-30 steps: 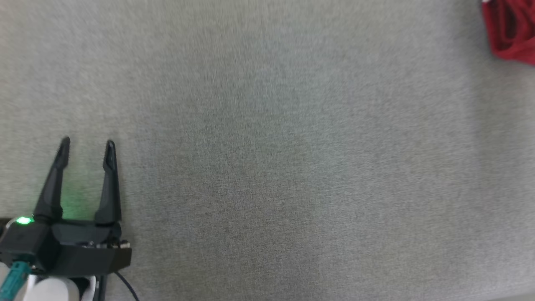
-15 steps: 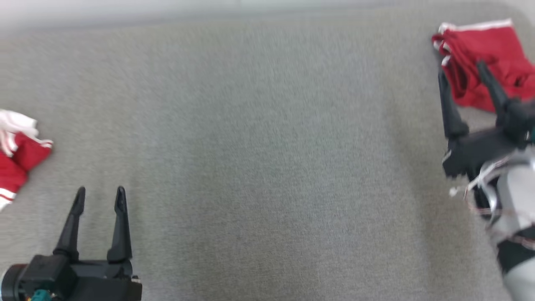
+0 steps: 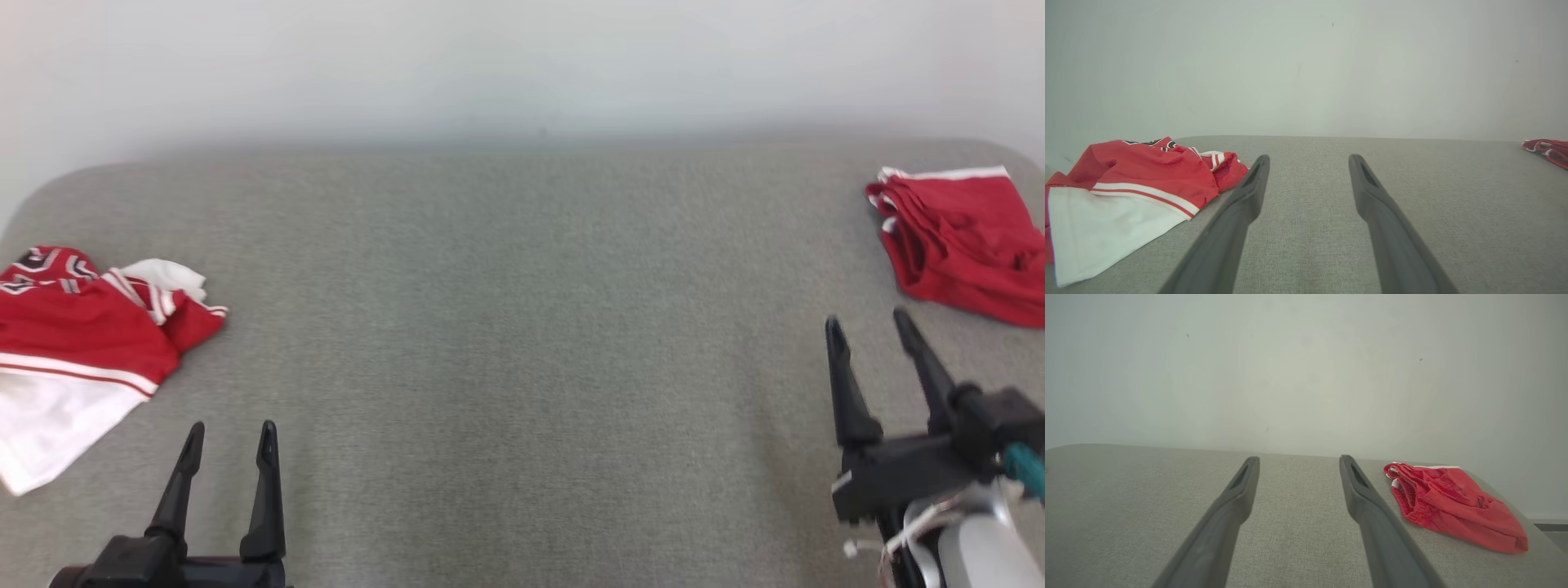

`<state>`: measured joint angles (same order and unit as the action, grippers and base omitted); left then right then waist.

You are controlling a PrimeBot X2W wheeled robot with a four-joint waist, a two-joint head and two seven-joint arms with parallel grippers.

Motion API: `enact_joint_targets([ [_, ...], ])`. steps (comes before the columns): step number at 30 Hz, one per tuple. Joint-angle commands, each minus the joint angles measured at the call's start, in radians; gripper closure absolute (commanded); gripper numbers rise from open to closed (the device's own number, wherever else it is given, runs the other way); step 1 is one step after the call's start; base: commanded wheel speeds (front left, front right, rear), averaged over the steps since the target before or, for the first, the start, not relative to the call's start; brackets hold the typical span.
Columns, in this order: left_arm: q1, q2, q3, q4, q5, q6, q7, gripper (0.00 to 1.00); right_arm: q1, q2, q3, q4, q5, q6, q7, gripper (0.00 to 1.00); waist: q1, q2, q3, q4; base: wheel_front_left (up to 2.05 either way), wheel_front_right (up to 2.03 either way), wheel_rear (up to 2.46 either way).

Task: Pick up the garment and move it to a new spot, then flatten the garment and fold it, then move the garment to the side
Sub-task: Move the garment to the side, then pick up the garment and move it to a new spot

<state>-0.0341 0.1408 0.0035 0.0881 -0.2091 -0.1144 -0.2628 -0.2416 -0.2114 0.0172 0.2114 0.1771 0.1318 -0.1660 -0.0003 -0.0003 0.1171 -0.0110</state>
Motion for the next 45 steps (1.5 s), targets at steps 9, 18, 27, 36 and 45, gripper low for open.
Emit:
enact_joint_targets([
  [9,0.044,-0.011,0.003,0.025,0.016,-0.007,-0.003,0.0,0.217,0.07,-0.033,-0.12,-0.024,-0.002,0.002,0.0,0.0003,0.0003,-0.099,0.064,0.0,0.0,0.0],
  [18,0.068,-0.013,0.018,0.052,0.011,-0.008,-0.003,0.0,0.33,0.117,-0.045,-0.166,-0.024,-0.002,-0.004,0.0,0.0003,0.0003,-0.126,0.062,0.0,0.0,0.0],
  [27,0.074,-0.013,0.024,0.077,0.009,-0.007,-0.003,0.0,0.375,0.14,-0.049,-0.158,-0.02,-0.003,-0.017,0.0,0.0003,0.0003,-0.133,0.065,0.0,0.0,0.0],
  [36,0.06,-0.015,0.025,0.087,0.013,-0.008,-0.003,0.0,0.384,0.146,-0.05,-0.156,-0.023,-0.002,-0.014,0.0,0.0003,0.0003,-0.136,0.084,0.0,0.0,0.0],
  [45,0.055,-0.006,0.04,0.111,0.003,-0.003,-0.003,0.0,0.392,0.153,-0.04,-0.145,-0.011,-0.002,-0.02,0.0,0.0003,0.0003,-0.138,0.172,0.0,0.0,0.0],
])
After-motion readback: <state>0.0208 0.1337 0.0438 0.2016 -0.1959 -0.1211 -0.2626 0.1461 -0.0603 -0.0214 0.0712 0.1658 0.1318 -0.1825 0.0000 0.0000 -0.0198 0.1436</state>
